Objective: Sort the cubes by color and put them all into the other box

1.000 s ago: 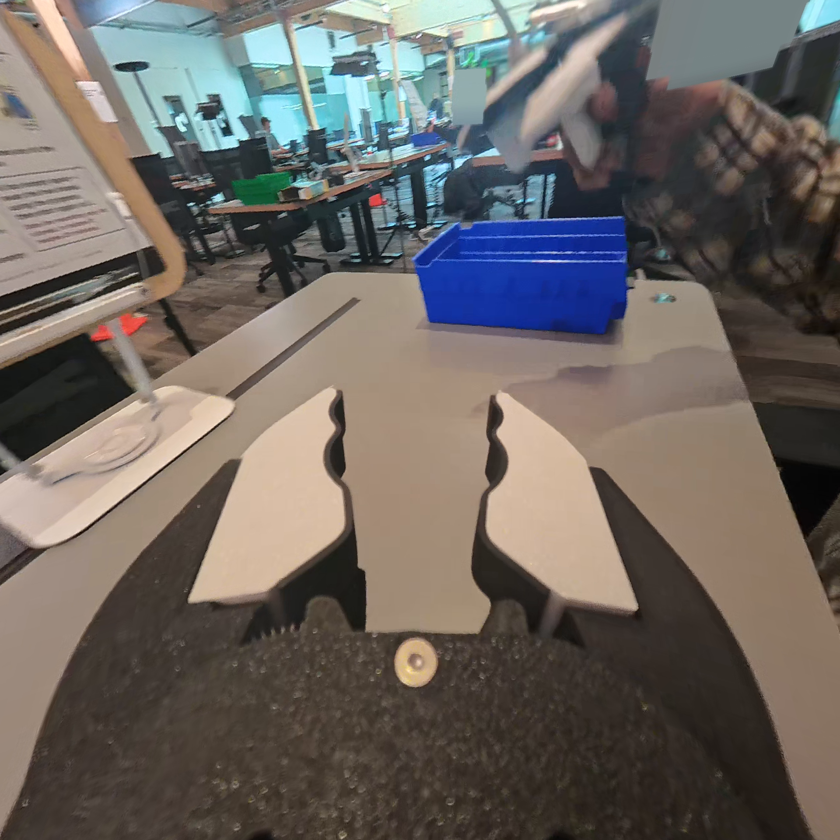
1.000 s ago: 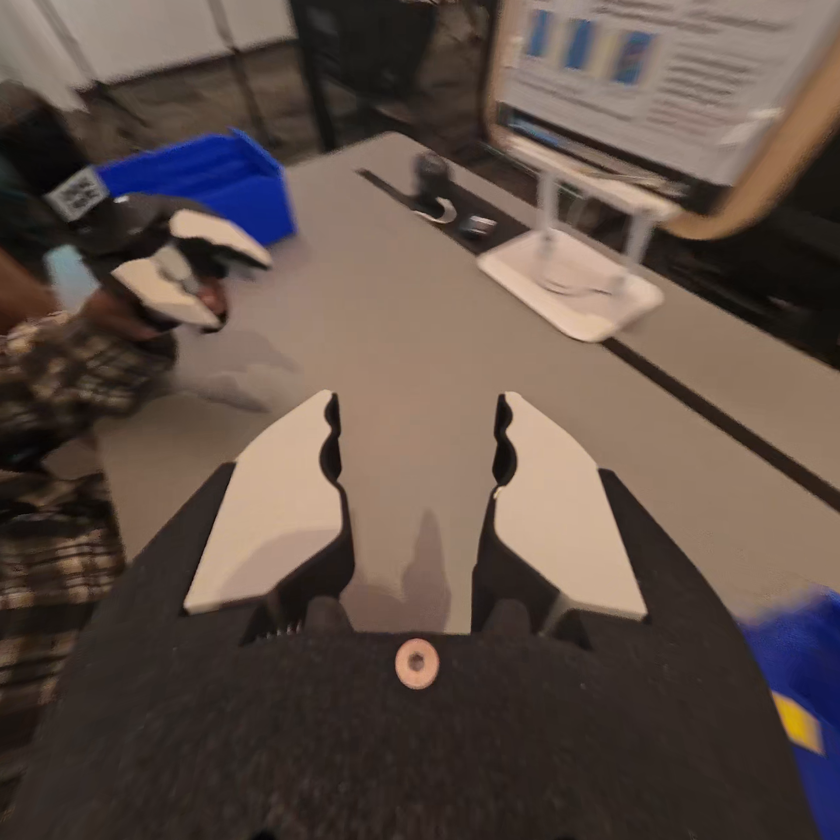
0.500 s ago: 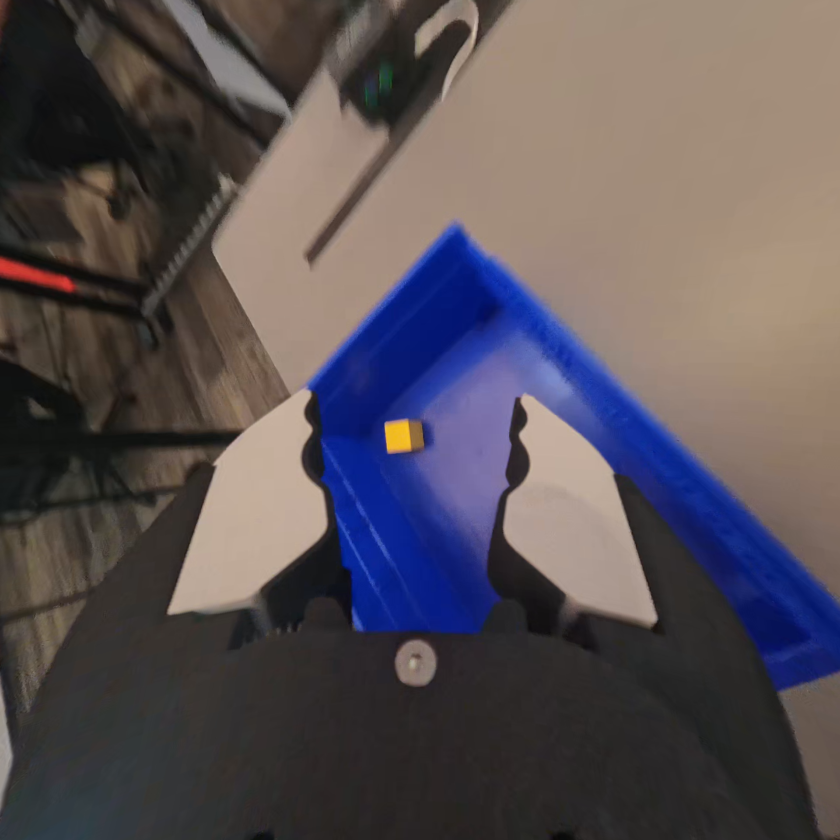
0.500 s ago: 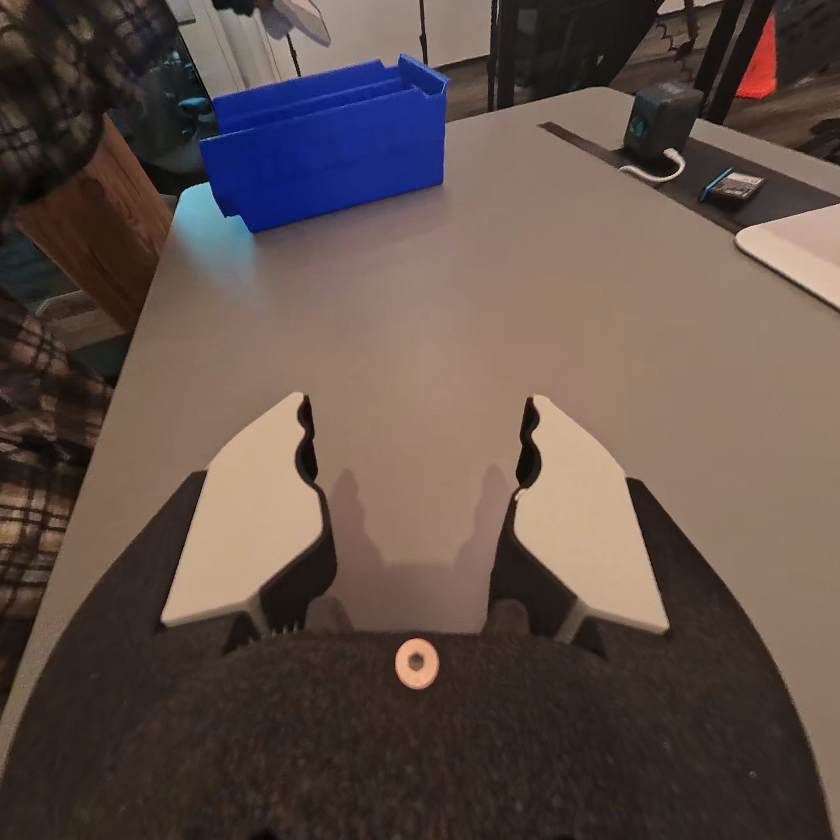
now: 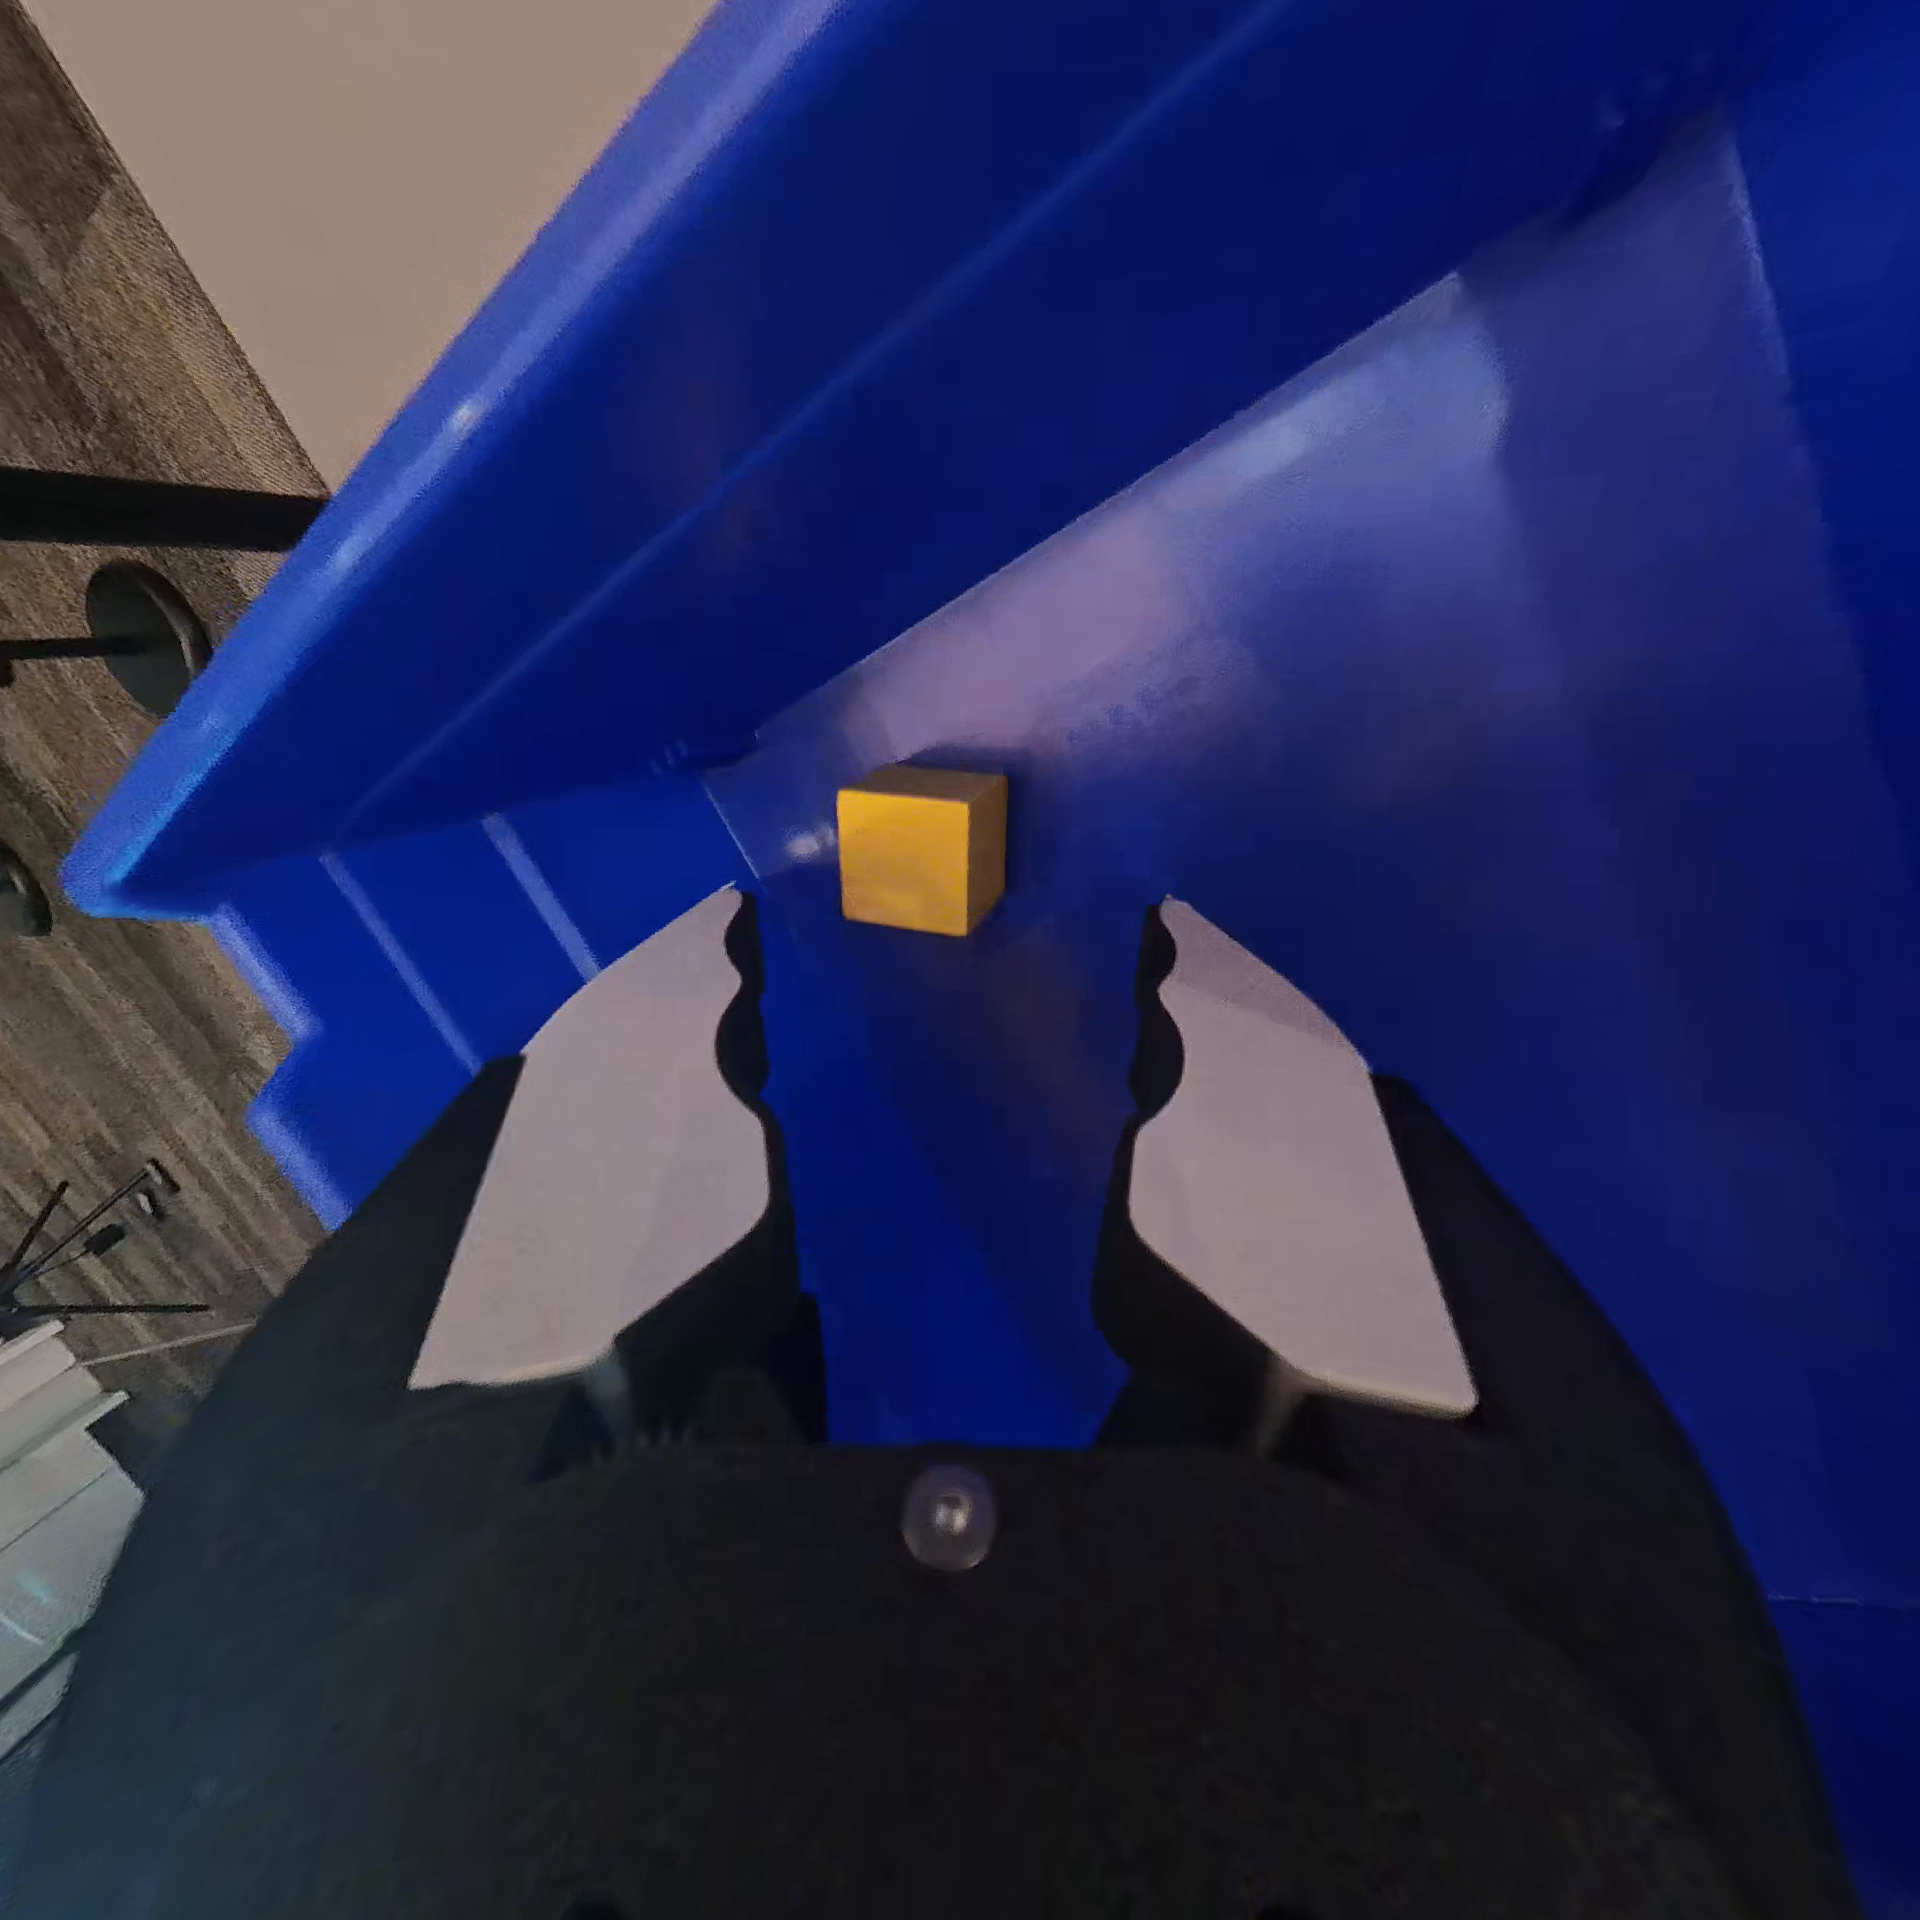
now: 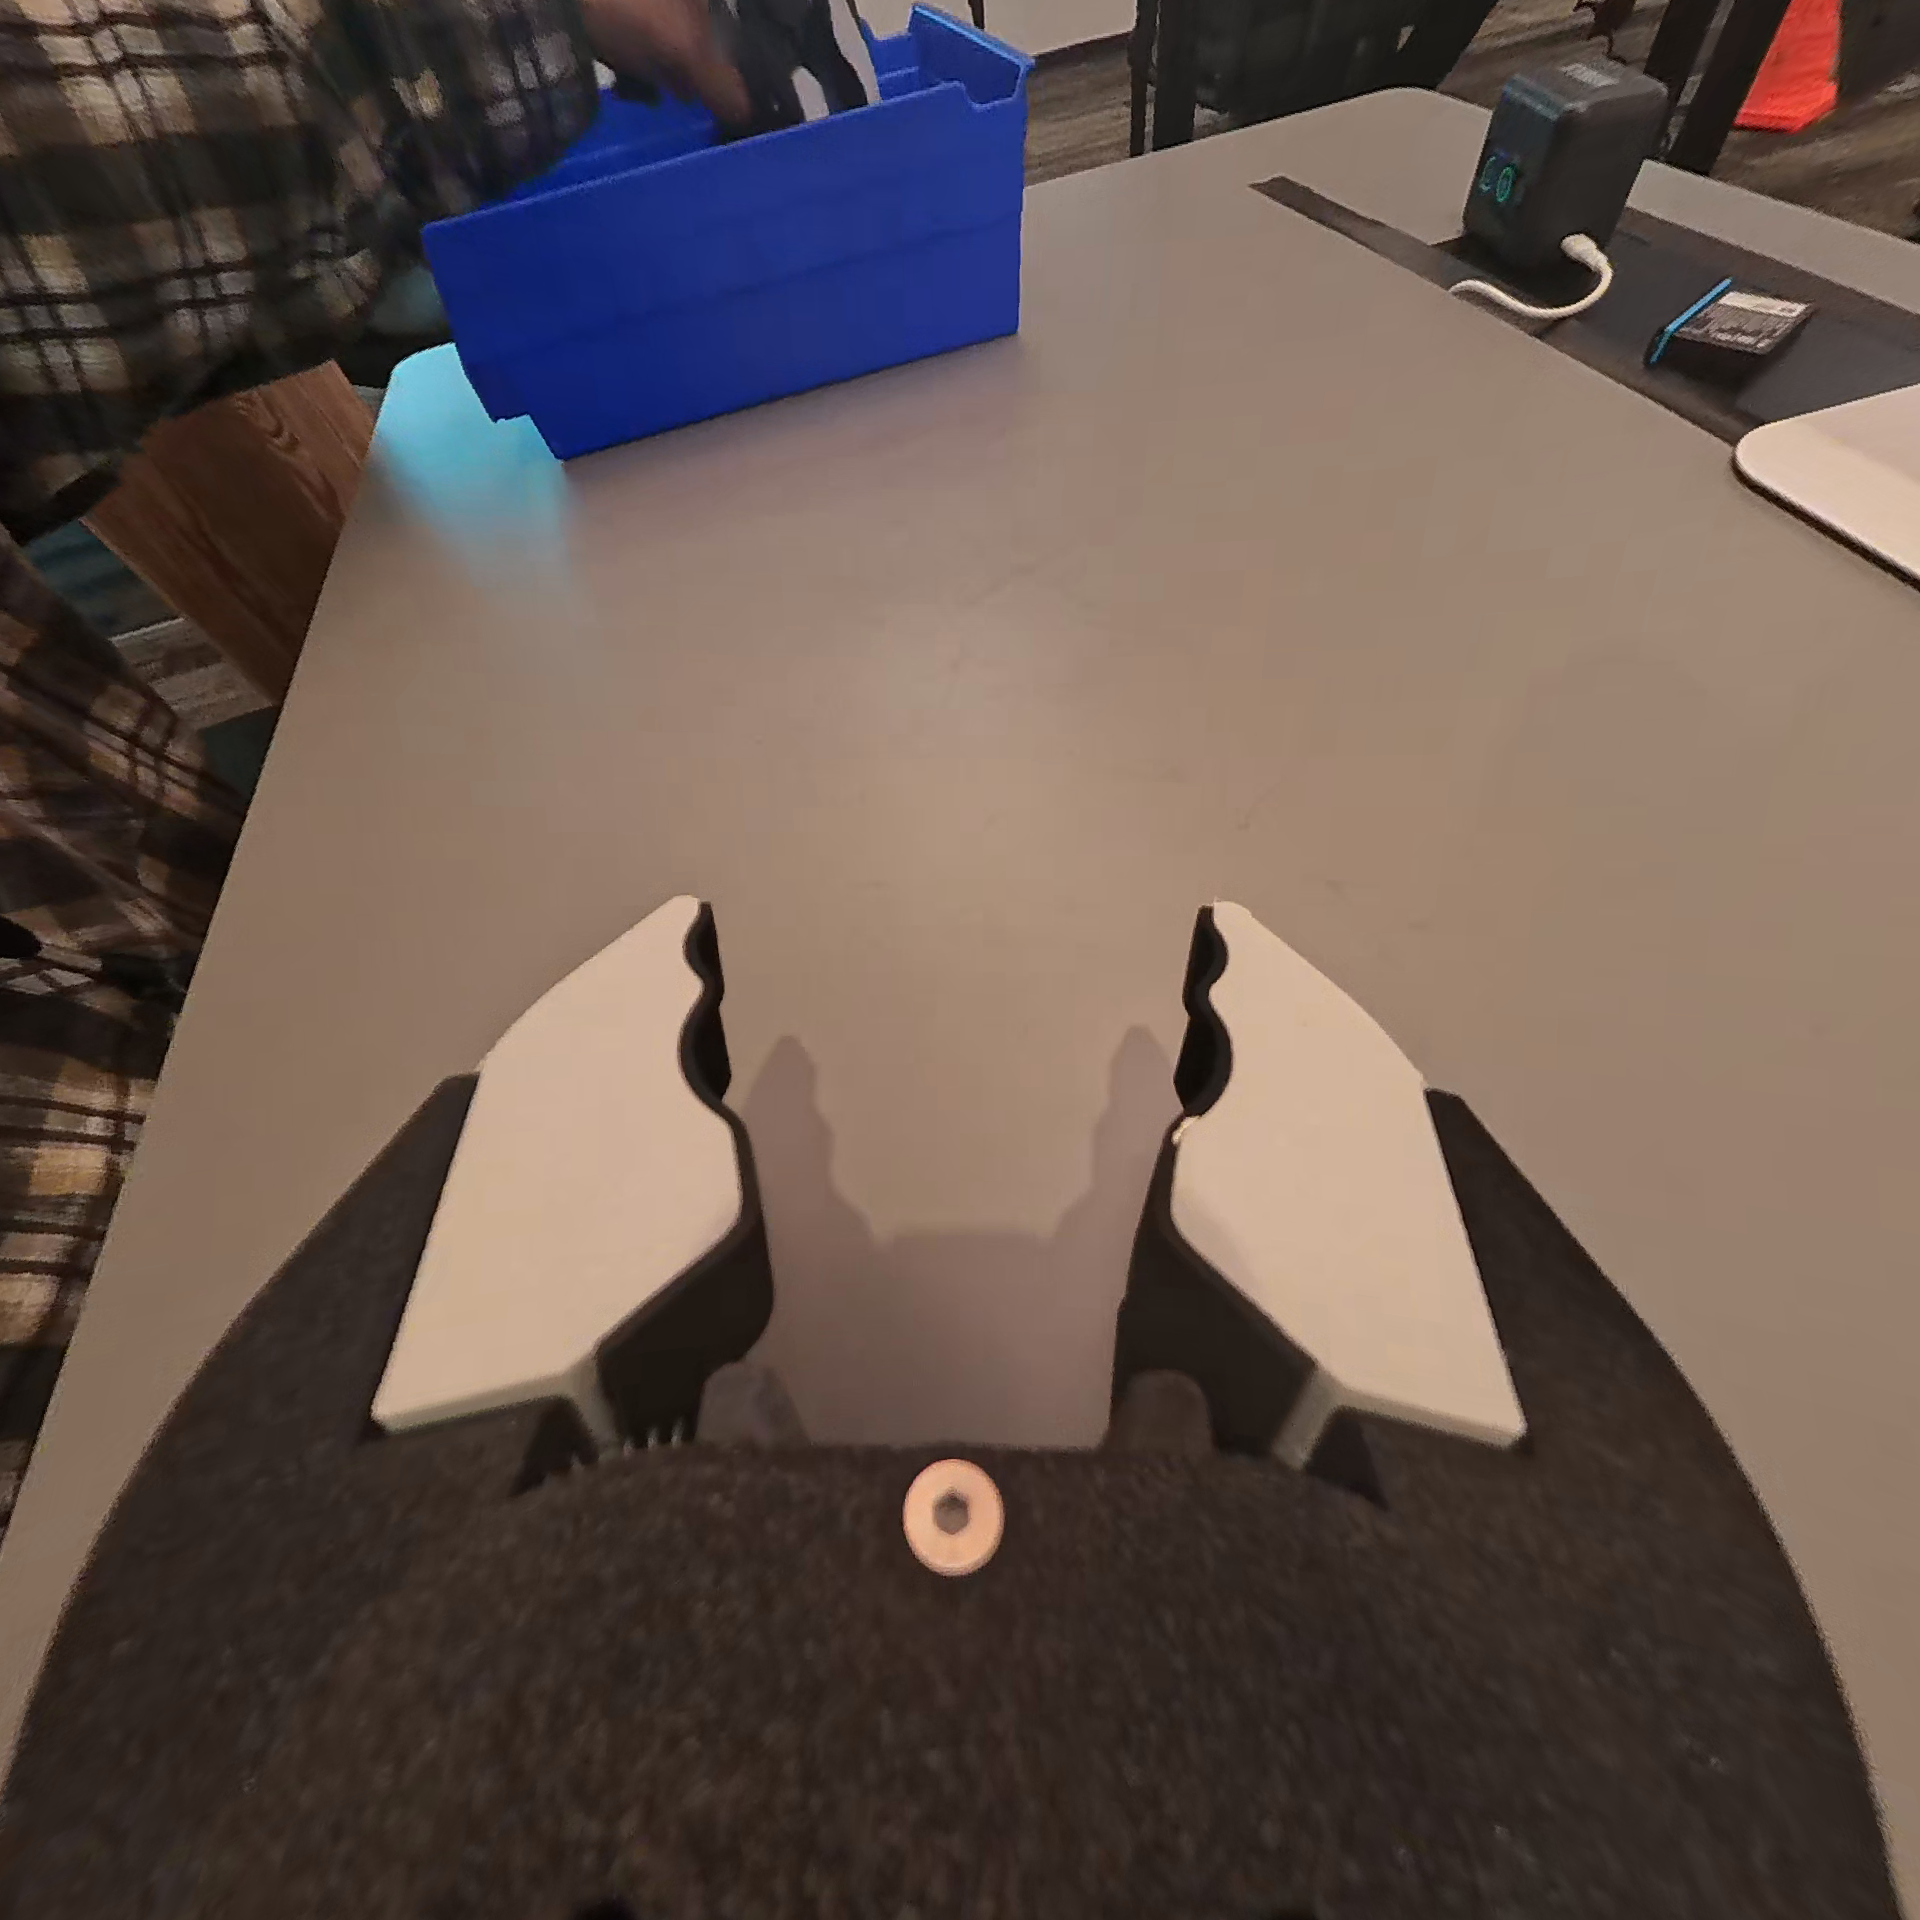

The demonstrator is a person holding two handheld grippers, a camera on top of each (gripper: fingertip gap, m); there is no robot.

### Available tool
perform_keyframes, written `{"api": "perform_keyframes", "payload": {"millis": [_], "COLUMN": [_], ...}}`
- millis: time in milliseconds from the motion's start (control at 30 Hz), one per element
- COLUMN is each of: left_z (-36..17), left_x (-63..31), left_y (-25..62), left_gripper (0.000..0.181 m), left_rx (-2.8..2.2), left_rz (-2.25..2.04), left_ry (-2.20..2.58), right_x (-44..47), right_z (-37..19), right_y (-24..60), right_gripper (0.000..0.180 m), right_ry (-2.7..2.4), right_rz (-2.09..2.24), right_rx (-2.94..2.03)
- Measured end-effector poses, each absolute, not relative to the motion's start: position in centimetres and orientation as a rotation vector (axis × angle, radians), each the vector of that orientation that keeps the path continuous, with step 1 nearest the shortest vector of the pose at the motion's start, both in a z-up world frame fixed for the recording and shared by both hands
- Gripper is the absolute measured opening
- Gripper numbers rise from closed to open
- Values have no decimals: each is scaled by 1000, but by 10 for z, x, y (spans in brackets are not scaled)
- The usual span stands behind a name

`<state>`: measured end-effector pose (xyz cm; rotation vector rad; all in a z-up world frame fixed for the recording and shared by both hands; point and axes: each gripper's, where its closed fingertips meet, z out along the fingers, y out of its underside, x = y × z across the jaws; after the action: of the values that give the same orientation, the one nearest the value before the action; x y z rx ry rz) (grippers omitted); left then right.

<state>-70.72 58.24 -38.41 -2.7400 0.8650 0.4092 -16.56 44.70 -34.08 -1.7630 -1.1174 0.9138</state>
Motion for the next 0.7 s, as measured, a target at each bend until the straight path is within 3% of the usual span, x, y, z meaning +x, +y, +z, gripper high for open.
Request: {"api": "perform_keyframes", "payload": {"millis": [33, 133, 300, 433, 567, 700], "left_z": [-387, -396, -402, -391, -322, -215], "left_x": [-709, -716, -709, -709, -687, -586], "left_y": [584, 589, 594, 590, 593, 575], "left_gripper": [69, 68, 31, 29, 28, 28], "left_rx": [-2752, -2790, -2810, -2796, -2516, -2009], "left_rz": [413, 428, 294, 301, 210, -71], "left_ry": [857, 853, 817, 798, 723, 782], "right_x": [-165, -165, -166, -166, -164, -161], "right_z": [-341, -341, -341, -338, -331, -323], "right_y": [447, 446, 445, 444, 444, 454], "right_gripper": [85, 85, 83, 81, 78, 77], "right_ry": [-1117, -1123, -1127, -1121, -1076, -958], "right_rz": [915, 914, 927, 934, 965, 1008], "right_rx": [-1763, -1763, -1765, -1754, -1737, -1758]}}
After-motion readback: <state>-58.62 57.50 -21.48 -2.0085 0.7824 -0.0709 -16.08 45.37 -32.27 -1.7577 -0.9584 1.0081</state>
